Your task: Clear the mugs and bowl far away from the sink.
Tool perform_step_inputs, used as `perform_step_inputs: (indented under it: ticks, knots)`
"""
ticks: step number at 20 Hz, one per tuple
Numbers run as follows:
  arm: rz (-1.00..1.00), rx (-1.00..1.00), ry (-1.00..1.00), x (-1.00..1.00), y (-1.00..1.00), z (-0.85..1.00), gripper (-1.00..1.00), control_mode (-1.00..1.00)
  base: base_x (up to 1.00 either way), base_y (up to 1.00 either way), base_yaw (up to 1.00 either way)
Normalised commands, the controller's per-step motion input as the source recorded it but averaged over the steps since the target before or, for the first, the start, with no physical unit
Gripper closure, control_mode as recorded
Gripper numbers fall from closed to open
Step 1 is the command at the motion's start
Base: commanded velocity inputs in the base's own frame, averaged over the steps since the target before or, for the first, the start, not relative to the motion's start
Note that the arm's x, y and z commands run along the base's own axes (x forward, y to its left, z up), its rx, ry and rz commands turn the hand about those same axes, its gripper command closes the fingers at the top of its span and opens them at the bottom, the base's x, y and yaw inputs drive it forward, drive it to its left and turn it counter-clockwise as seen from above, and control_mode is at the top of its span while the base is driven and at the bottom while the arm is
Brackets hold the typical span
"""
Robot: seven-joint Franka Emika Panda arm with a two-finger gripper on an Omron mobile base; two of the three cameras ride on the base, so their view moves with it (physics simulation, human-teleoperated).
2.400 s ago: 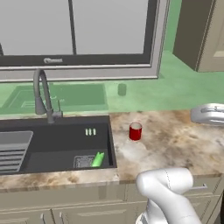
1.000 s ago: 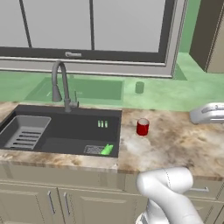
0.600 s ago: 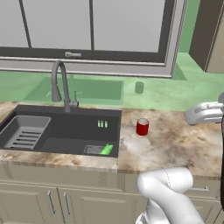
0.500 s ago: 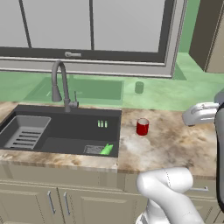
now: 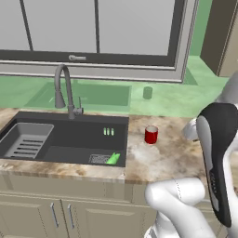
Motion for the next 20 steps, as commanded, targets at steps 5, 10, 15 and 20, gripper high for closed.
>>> perform_step_inputs:
  ticks: [5,10,15,20]
  knots:
    - [0.0,-0.21,-0.03,0.09,0.0,-0.51,-1.0,-1.0,0.0,0.0,0.0]
    - [0.0,-0.08,0.0,0.1,0.0,-0.6,-1.0,-1.0,0.0,0.0,0.0]
    - [0.0,0.0,0.03,0.11,0.0,-0.34,-1.0,-1.0,0.0,0.0,0.0]
    - [0.0,0.1,0.01,0.15,0.0,-0.02,-1.0,-1.0,0.0,0.0,0.0]
